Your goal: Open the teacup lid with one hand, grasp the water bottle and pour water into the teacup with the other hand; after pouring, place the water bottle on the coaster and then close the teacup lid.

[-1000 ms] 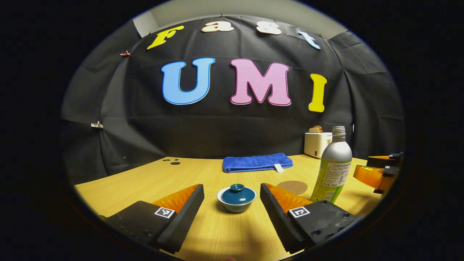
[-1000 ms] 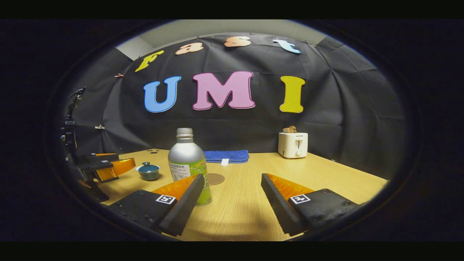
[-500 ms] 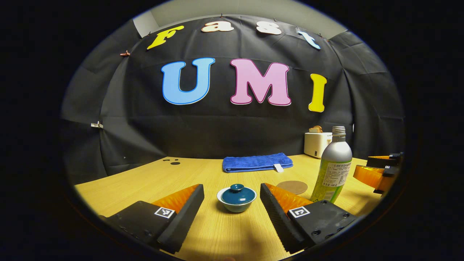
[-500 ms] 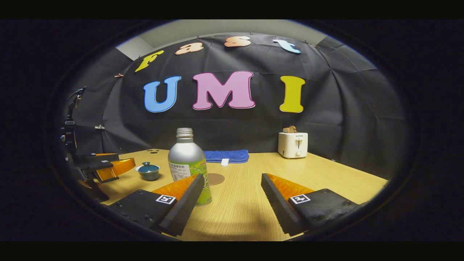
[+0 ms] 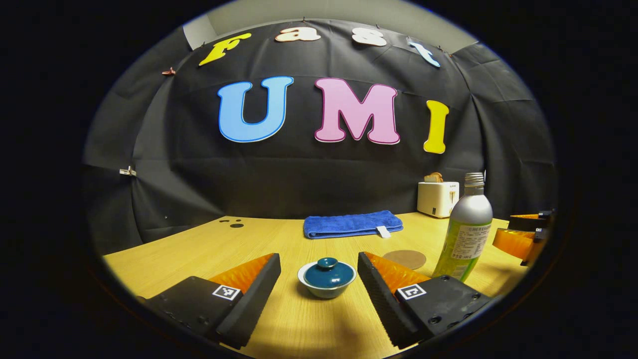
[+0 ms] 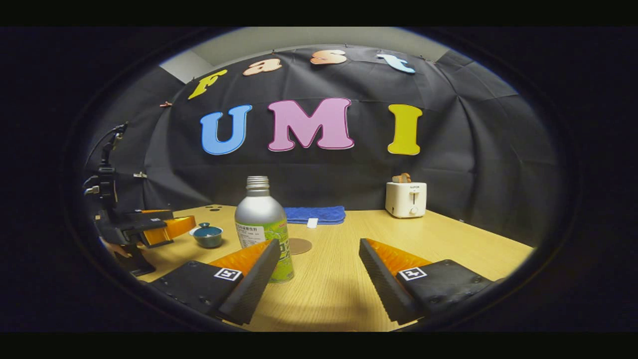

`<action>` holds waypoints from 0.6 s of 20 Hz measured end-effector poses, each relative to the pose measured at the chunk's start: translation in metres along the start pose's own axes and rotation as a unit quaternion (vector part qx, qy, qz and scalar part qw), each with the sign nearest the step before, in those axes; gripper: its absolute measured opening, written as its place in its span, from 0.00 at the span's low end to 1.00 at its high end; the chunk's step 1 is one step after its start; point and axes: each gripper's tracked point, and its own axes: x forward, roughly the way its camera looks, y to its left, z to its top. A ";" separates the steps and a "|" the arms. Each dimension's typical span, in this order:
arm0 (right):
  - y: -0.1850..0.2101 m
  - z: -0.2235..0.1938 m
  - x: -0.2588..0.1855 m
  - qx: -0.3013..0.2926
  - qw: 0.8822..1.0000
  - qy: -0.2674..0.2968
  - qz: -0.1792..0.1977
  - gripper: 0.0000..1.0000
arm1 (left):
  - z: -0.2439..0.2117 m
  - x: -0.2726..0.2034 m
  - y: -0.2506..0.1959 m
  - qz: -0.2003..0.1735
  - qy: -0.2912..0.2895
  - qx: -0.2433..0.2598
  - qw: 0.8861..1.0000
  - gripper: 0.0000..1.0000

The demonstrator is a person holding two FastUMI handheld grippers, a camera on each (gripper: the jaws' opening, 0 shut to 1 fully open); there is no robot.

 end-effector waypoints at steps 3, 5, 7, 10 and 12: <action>-0.001 -0.002 -0.001 0.000 1.000 0.000 -0.002 0.98 | 0.000 0.014 -0.001 -0.004 0.002 0.000 1.000 0.98; -0.002 0.000 0.000 0.000 1.000 0.001 -0.003 0.98 | -0.003 0.023 -0.004 -0.013 0.011 0.003 1.000 0.98; -0.001 0.000 -0.001 -0.001 1.000 0.000 -0.003 0.98 | -0.007 0.032 -0.008 -0.024 0.026 0.007 0.999 0.96; -0.001 -0.001 0.000 -0.001 1.000 0.000 -0.003 0.98 | -0.015 0.042 -0.015 -0.038 0.052 0.019 0.998 0.93; -0.001 -0.001 0.001 0.000 1.000 0.000 -0.001 0.98 | -0.018 0.046 -0.020 -0.045 0.065 0.029 0.996 0.88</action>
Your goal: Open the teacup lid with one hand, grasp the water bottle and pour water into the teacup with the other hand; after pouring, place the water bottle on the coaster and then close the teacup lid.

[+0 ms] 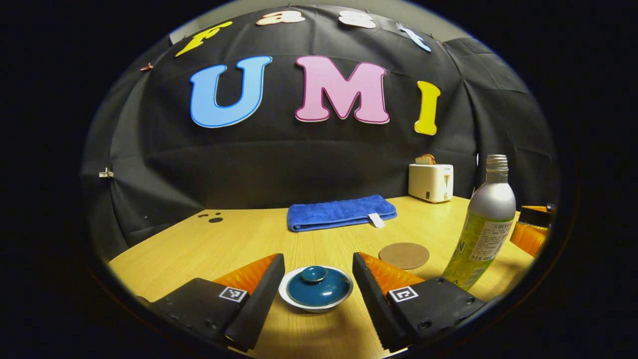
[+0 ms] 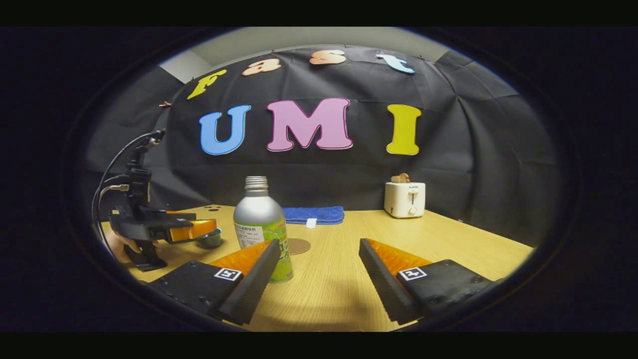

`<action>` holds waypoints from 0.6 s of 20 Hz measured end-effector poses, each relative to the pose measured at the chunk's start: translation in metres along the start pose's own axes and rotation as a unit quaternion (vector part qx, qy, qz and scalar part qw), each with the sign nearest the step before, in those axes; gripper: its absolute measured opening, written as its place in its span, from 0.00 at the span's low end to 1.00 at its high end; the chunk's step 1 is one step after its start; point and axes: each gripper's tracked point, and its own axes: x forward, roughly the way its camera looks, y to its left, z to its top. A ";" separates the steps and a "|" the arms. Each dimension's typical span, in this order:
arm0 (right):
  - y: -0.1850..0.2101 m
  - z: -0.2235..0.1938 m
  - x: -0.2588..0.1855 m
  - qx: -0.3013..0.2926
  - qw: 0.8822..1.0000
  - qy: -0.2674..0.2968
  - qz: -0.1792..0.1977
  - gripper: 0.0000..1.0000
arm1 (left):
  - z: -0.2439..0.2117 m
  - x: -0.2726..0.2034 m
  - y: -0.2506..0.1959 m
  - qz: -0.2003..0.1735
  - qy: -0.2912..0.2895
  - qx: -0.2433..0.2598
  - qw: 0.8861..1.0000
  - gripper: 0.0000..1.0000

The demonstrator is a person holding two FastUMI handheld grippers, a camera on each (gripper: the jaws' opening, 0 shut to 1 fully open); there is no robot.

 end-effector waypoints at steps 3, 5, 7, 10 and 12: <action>0.001 0.000 -0.001 0.000 1.000 0.000 0.004 0.98 | -0.002 0.007 -0.002 -0.001 0.012 0.011 1.000 0.70; 0.001 0.000 -0.001 0.000 1.000 0.000 0.004 0.98 | -0.004 0.009 -0.003 0.003 0.020 0.014 1.000 0.63; 0.002 0.000 -0.001 0.000 1.000 0.000 0.007 0.98 | -0.007 0.012 -0.001 0.004 0.031 0.016 0.999 0.61; 0.004 0.000 -0.001 0.000 1.000 0.000 0.013 0.98 | -0.011 0.016 -0.002 0.004 0.045 0.014 0.999 0.58; 0.005 0.000 -0.001 0.000 1.000 0.000 0.015 0.98 | -0.011 0.019 -0.002 0.003 0.049 0.012 0.999 0.56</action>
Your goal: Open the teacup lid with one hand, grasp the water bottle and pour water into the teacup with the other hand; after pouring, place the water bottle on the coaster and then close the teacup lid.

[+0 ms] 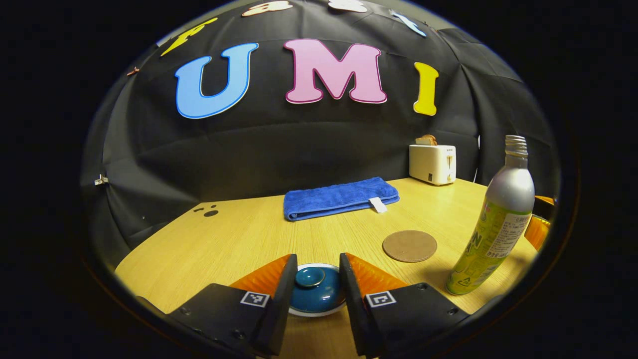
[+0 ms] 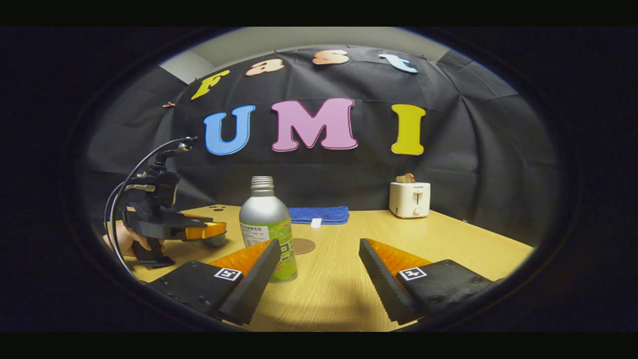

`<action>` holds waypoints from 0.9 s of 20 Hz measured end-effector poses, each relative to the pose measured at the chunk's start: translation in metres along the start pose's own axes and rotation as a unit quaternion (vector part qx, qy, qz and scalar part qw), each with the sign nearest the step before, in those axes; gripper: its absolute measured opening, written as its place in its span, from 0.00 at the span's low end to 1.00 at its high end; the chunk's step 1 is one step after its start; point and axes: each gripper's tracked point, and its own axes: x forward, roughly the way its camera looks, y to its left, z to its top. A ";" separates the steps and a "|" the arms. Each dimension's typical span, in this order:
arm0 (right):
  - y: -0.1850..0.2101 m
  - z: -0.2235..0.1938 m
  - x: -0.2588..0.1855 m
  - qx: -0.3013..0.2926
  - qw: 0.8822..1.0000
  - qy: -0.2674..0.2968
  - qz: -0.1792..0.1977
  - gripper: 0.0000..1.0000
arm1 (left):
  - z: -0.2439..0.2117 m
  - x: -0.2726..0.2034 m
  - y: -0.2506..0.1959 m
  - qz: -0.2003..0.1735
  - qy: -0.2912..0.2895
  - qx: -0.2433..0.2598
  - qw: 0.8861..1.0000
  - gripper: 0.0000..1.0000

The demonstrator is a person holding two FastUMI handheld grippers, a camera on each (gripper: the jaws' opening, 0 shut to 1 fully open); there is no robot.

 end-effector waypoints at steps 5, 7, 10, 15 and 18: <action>0.003 0.000 -0.001 0.000 1.000 0.000 0.007 0.96 | 0.001 -0.001 0.005 0.010 -0.007 -0.011 1.000 0.40; 0.004 0.000 -0.002 0.001 1.000 0.001 0.009 0.98 | 0.002 -0.004 0.006 0.010 -0.013 -0.019 1.000 0.33; 0.006 -0.001 -0.004 0.001 1.000 0.001 0.010 0.98 | 0.007 -0.010 0.009 0.013 -0.031 -0.029 0.999 0.33; 0.011 -0.001 -0.013 0.001 1.000 0.001 0.024 0.98 | 0.020 -0.033 0.018 0.031 -0.095 -0.037 0.994 0.31; 0.026 -0.001 -0.016 0.002 0.998 0.002 0.056 0.98 | 0.020 -0.051 0.025 0.033 -0.115 -0.044 0.992 0.31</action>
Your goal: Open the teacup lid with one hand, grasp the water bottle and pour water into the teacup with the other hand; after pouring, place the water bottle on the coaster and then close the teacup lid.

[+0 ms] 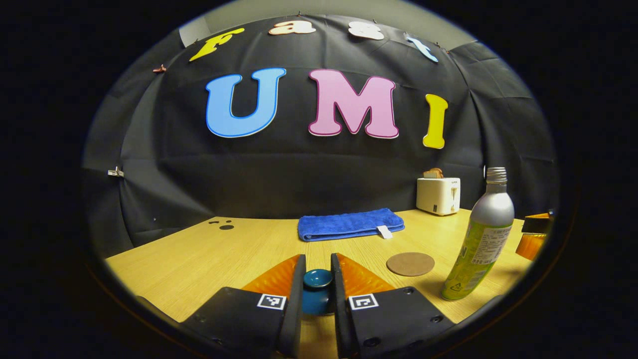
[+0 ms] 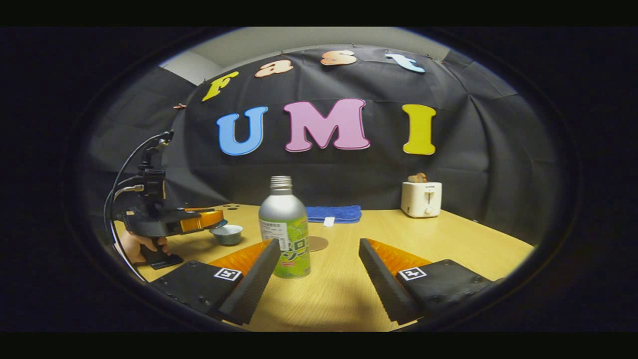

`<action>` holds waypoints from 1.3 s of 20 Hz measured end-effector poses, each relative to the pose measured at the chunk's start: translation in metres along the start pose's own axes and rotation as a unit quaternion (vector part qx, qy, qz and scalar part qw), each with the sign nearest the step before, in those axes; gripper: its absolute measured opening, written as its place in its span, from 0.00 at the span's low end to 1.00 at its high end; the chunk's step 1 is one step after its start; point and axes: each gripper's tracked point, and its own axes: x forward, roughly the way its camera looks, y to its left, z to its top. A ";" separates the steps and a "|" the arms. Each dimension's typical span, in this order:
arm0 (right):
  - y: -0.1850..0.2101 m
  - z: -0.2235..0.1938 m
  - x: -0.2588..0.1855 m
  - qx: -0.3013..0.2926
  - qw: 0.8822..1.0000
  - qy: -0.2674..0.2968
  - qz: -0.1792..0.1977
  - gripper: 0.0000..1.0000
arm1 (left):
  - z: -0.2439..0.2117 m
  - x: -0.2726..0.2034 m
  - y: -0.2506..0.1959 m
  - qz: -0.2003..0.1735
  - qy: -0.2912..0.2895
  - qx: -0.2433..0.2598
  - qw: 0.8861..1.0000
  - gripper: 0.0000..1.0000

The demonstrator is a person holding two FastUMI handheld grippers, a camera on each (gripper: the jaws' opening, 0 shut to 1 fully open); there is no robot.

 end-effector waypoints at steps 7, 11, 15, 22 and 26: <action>0.028 -0.001 0.006 -0.001 1.000 0.002 0.022 0.98 | -0.001 -0.019 0.023 0.005 -0.001 0.001 1.000 0.31; 0.033 -0.003 0.028 -0.002 1.000 0.003 0.001 0.98 | -0.002 -0.022 0.031 0.006 -0.002 0.001 1.000 0.31; 0.032 -0.004 0.050 -0.002 1.000 0.001 -0.020 0.98 | -0.002 -0.022 0.036 0.003 -0.002 0.001 1.000 0.31; 0.029 -0.004 0.080 -0.002 0.999 0.002 -0.039 0.98 | -0.003 -0.017 0.052 0.007 -0.002 0.001 1.000 0.31; 0.027 -0.004 0.085 -0.003 0.999 0.001 -0.049 0.98 | -0.004 -0.006 0.073 0.017 -0.002 0.001 1.000 0.31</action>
